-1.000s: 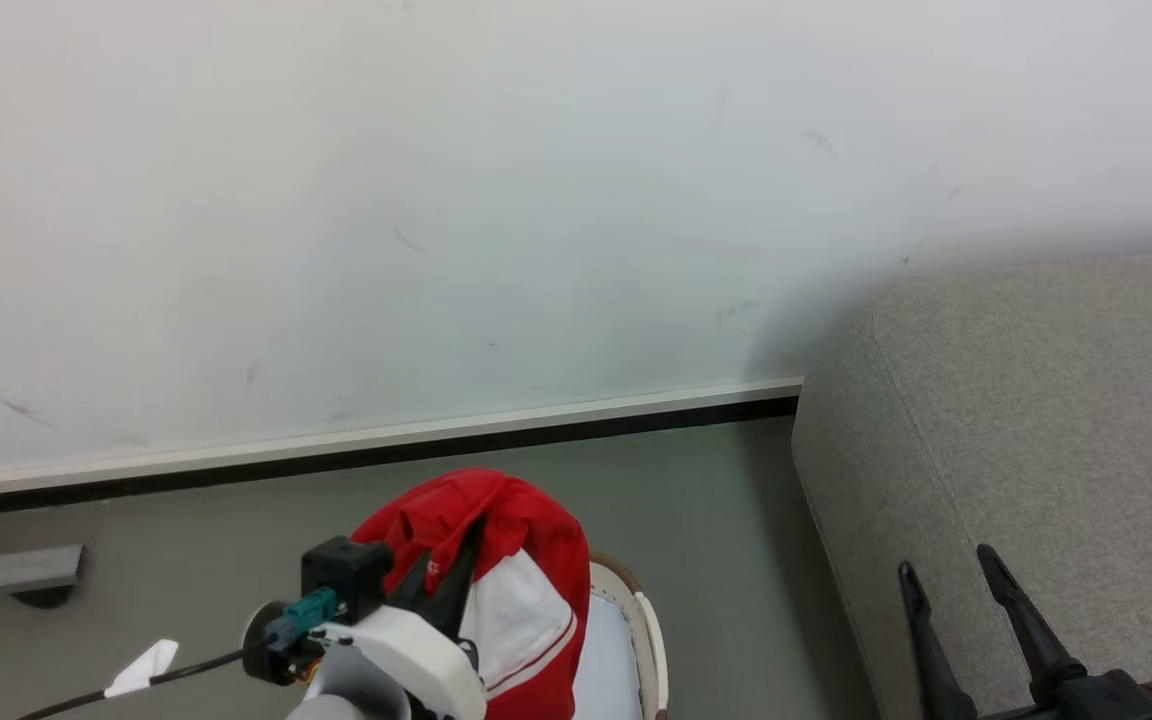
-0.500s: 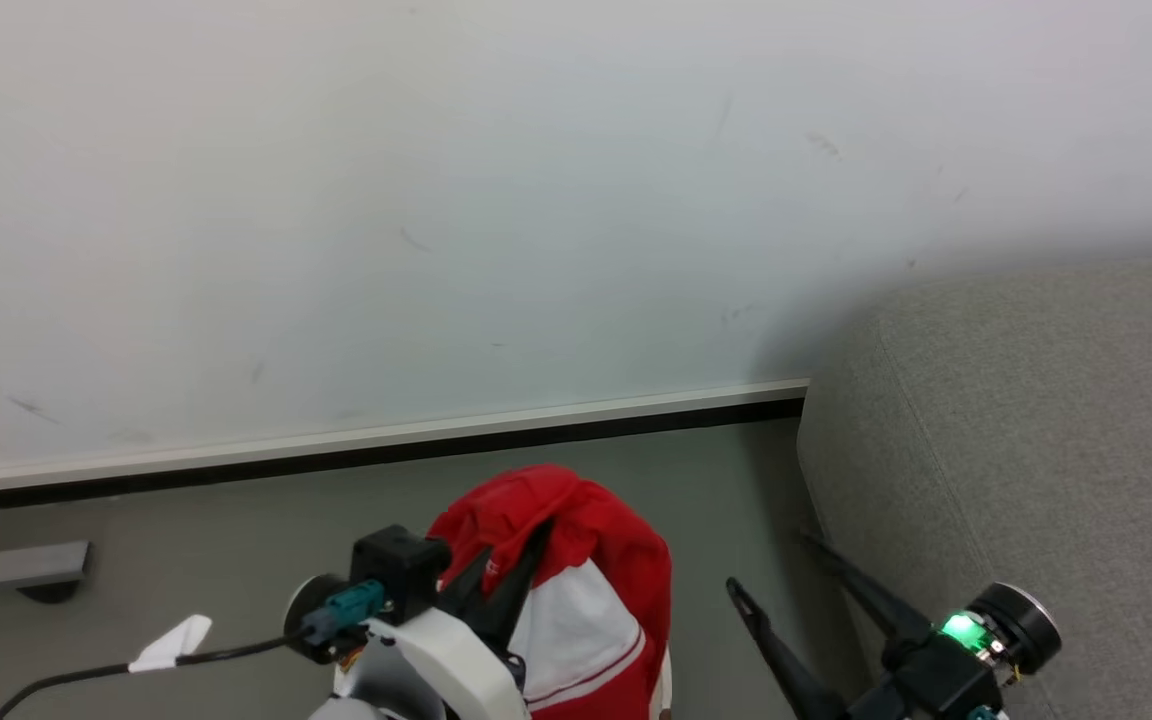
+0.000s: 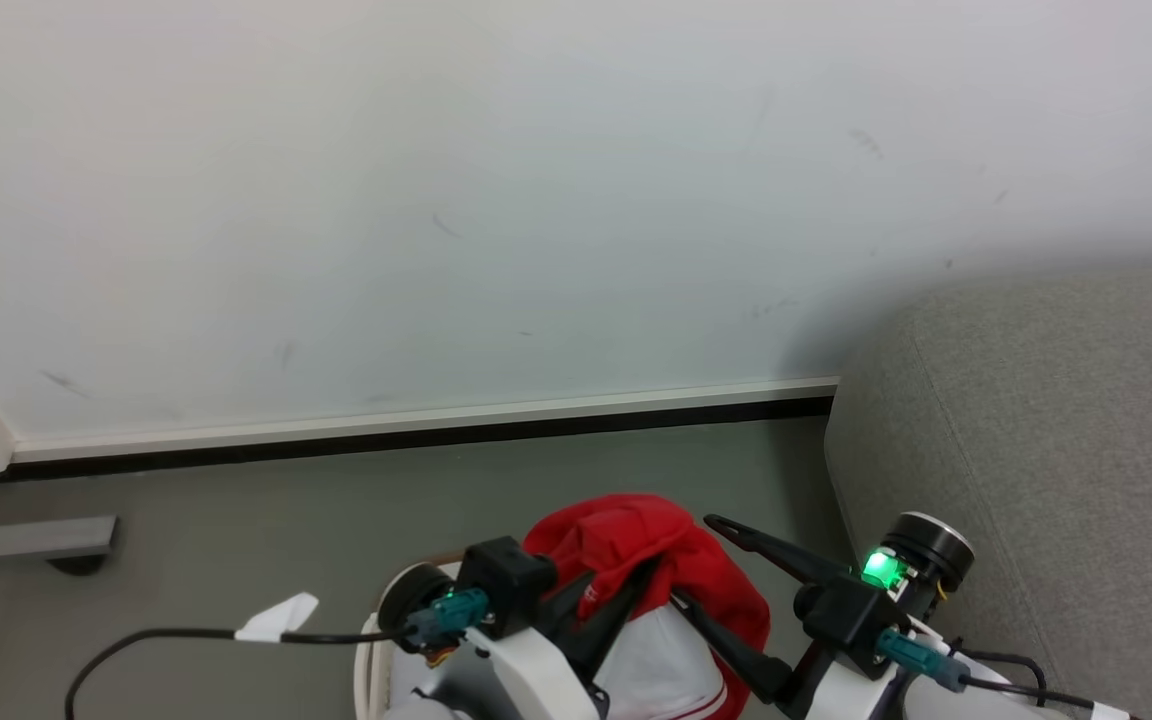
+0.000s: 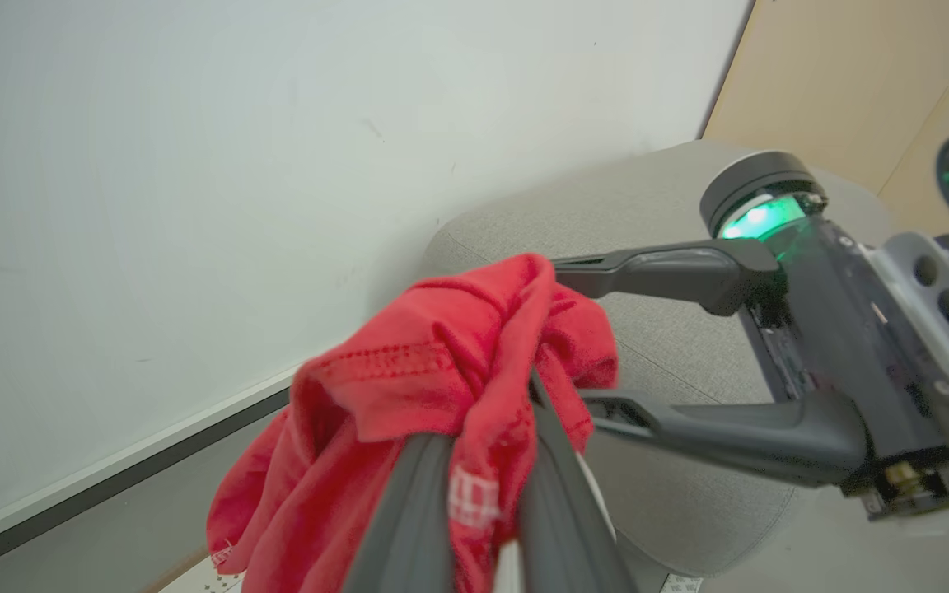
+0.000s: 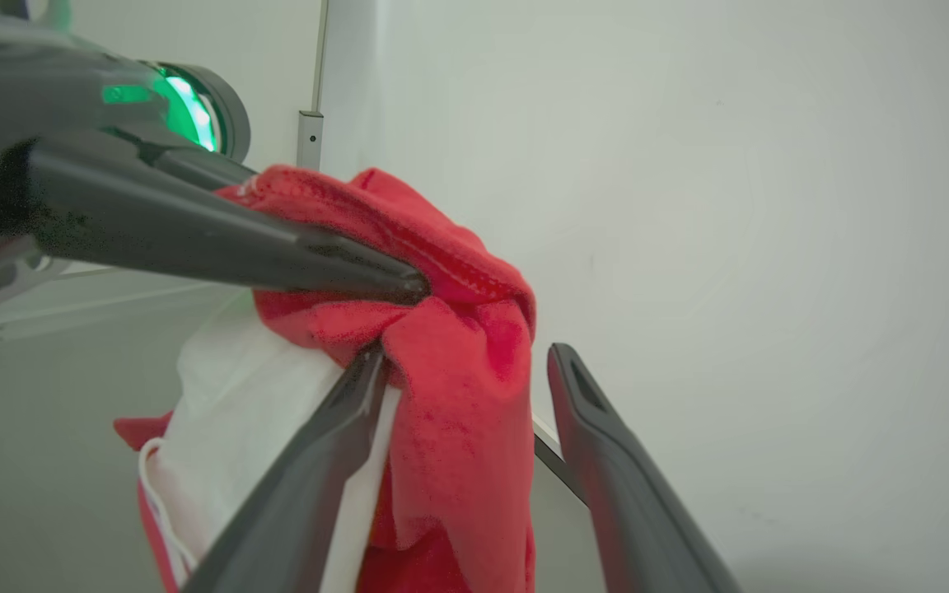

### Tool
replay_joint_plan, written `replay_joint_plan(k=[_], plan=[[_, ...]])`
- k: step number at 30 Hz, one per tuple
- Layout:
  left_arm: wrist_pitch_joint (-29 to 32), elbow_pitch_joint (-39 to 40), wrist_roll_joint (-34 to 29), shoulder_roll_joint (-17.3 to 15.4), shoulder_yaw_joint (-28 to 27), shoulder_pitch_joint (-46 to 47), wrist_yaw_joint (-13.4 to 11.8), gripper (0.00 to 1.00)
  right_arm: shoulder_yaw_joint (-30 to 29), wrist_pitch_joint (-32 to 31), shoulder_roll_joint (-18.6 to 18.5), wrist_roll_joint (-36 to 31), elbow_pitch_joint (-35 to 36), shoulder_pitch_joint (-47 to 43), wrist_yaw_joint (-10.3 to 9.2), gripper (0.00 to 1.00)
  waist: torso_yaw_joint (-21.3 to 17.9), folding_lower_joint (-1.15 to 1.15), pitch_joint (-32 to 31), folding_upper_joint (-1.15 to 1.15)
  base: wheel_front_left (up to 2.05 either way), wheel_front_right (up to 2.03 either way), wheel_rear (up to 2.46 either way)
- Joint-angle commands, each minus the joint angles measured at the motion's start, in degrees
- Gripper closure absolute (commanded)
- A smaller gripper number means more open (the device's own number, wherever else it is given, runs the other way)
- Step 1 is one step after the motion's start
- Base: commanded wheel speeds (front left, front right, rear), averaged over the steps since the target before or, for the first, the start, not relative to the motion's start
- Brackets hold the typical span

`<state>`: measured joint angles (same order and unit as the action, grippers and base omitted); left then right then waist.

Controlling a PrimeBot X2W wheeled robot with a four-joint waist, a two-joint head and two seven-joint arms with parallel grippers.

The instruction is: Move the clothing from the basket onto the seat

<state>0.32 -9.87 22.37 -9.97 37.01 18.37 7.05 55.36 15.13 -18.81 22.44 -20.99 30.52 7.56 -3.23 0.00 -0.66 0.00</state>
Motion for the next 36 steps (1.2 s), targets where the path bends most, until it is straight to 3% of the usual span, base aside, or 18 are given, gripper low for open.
replay_joint_plan(k=[1, 11, 15, 16, 17, 18, 22, 24, 25, 27, 29, 36], plan=[[-0.59, -0.34, 0.72, 0.12, 0.92, 1.09, 0.22, 1.00, 1.54, -0.04, -0.05, 1.35, -1.39, 2.00, -0.14, 0.00, 0.22, 0.00, 0.08, 0.00, 0.00, 0.00, 0.00], [-2.97, -1.67, 6.92, -0.46, 8.49, 5.50, 0.49, 1.00, 12.03, 0.00, 3.24, 7.62, -8.77, 7.77, -0.14, 0.00, 0.52, 0.00, 0.42, 0.00, 0.00, 0.00, 0.00], [-3.88, -2.17, 9.61, -1.30, 10.18, 6.75, 0.47, 1.00, 12.89, 0.01, 4.36, 9.46, -10.16, 8.88, -0.13, 0.00, 0.55, 0.00, 0.36, 0.00, 0.00, 0.00, 0.00], [-4.15, -2.42, 9.89, -1.38, 10.53, 6.88, 0.47, 1.00, 12.77, 0.01, 4.52, 9.73, -10.38, 9.05, -0.13, 0.45, 0.54, 0.00, 0.30, 0.00, 0.00, 0.00, 0.00], [-4.26, -2.63, 10.15, -1.48, 10.76, 7.05, 0.47, 1.00, 12.74, 0.01, 4.62, 10.02, -10.68, 9.18, -0.13, 0.76, 0.53, 0.00, 0.28, 0.00, 0.00, 0.00, 0.00], [-4.50, -2.88, 10.51, -1.60, 10.97, 7.26, 0.47, 1.00, 12.56, 0.02, 4.75, 10.48, -10.93, 9.15, -0.13, 1.00, 0.53, 0.00, 0.29, 0.00, 0.00, 0.00, 0.00], [-5.33, -3.78, 11.14, -2.12, 11.39, 7.77, 0.46, 1.00, 11.18, 0.03, 5.10, 10.94, -11.54, 9.05, -0.13, 1.00, 0.55, 0.00, 0.39, 0.00, 0.00, 0.00, 0.00], [-6.11, -4.30, 11.00, -2.36, 11.06, 8.04, 0.18, 0.88, 9.66, 0.04, 5.07, 10.53, -11.72, 8.93, -0.14, 1.00, 0.55, 0.00, 0.50, 0.00, 0.00, 0.00, 0.00], [-6.44, -4.57, 10.65, -2.41, 10.92, 8.19, -0.06, 0.74, 9.01, 0.04, 4.99, 10.20, -11.83, 8.85, -0.14, 1.00, 0.54, 0.00, 0.55, 0.00, 0.00, 0.00, 0.00], [-7.30, -5.02, 10.47, -2.17, 10.64, 8.29, -0.52, 0.56, 7.50, 0.04, 4.95, 9.78, -11.82, 8.55, -0.14, 1.00, 0.59, 0.00, 0.63, 0.00, 0.00, 0.00, 0.00], [-8.01, -5.43, 10.19, -1.96, 10.21, 8.42, -1.30, 0.00, 5.84, 0.04, 4.83, 8.90, -11.85, 8.16, -0.14, 1.00, 0.69, 0.00, 0.65, 0.00, 0.00, 0.00, 0.00], [-11.00, -6.50, 9.59, -1.87, 8.97, 7.59, -3.50, 0.00, 0.85, 0.04, 3.82, 6.54, -11.19, 6.65, -0.14, 1.00, 1.16, 0.00, 0.50, 0.00, 0.00, 0.00, 0.00]])
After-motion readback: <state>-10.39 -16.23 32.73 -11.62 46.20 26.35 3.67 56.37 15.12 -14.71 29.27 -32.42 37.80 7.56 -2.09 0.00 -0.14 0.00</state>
